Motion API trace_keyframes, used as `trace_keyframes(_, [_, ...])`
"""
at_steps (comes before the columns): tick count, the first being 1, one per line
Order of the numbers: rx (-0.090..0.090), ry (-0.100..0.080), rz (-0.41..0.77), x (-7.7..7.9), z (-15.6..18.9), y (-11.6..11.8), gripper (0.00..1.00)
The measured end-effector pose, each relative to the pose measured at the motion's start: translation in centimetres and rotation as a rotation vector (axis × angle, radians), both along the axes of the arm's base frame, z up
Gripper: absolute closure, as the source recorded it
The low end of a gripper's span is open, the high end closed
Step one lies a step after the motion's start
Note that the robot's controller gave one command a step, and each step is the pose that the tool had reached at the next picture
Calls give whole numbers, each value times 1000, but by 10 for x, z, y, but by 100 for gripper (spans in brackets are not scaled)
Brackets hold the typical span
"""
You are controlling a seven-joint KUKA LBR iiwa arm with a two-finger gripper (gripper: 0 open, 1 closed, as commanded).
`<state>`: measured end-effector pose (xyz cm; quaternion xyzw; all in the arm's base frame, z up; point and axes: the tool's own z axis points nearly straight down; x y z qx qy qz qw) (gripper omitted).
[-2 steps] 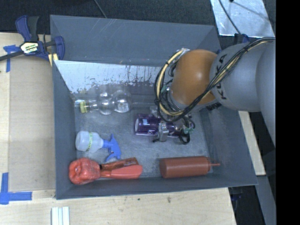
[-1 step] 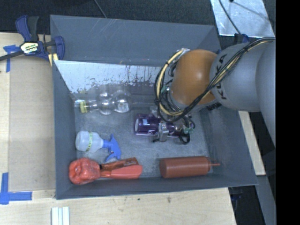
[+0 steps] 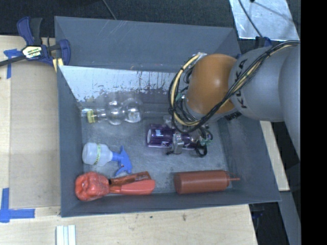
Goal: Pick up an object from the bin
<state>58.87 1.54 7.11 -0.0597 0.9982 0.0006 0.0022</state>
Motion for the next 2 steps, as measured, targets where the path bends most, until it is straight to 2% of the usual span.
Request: trace_keyframes(2, [-1, 4, 0, -1, 14, 0, 100])
